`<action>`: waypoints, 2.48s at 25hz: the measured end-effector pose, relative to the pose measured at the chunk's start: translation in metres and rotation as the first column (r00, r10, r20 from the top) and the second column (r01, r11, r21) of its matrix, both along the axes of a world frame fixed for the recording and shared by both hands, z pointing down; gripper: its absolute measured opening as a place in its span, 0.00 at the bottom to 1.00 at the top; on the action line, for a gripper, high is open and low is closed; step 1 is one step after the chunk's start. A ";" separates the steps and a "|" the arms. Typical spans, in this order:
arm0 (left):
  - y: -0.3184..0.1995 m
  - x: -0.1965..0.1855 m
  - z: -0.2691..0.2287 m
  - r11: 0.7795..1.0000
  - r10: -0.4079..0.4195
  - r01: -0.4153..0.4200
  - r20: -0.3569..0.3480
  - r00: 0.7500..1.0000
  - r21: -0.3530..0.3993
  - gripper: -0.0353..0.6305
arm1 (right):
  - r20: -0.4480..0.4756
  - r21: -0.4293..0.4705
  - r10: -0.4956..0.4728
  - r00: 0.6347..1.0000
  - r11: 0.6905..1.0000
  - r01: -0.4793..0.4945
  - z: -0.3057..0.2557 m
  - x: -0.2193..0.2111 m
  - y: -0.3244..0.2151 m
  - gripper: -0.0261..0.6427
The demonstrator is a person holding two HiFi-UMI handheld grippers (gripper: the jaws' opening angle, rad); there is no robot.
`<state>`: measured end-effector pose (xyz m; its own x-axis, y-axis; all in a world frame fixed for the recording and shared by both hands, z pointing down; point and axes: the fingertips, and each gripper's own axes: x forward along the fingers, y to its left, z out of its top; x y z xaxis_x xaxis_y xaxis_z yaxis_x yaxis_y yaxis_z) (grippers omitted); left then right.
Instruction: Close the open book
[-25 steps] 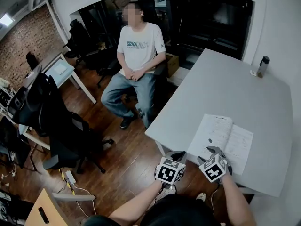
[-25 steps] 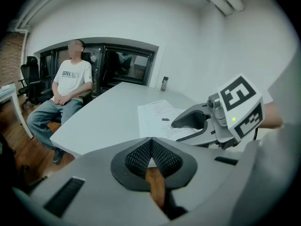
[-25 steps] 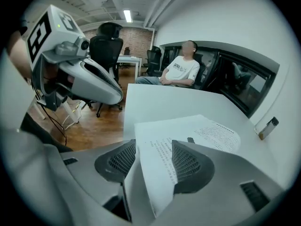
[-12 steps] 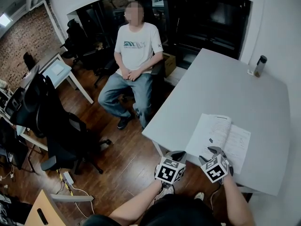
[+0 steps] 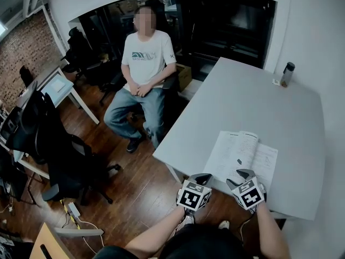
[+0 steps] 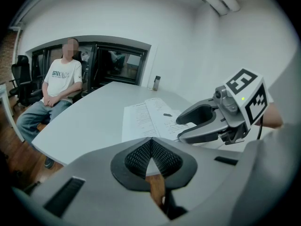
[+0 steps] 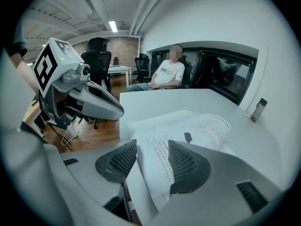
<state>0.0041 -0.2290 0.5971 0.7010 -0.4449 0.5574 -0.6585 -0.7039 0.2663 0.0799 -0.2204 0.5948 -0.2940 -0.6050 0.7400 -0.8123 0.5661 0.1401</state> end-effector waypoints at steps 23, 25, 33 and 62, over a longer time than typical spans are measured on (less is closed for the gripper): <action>0.028 0.093 -0.004 0.987 0.158 -0.157 -0.016 0.987 0.009 0.06 | 0.152 -0.107 0.444 0.883 0.895 -0.432 0.018 0.143 0.087 0.36; 0.030 0.095 -0.003 0.987 0.162 -0.162 -0.016 0.987 0.008 0.06 | 0.164 -0.108 0.482 0.861 0.876 -0.470 0.018 0.154 0.096 0.36; 0.031 0.090 -0.003 0.989 0.148 -0.148 -0.012 0.989 0.004 0.06 | 0.171 -0.012 0.507 0.845 0.858 -0.513 -0.010 0.172 0.092 0.36; 0.003 -0.063 0.015 0.996 -0.083 0.084 0.068 0.994 -0.019 0.06 | -0.182 -0.052 -0.158 0.970 0.987 0.151 0.043 -0.045 -0.015 0.36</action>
<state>-0.0592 -0.2256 0.6117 0.6225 -0.4874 0.6123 -0.7317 -0.6402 0.2342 0.0351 -0.2349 0.6379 -0.2373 -0.5337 0.8117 -0.6765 0.6904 0.2562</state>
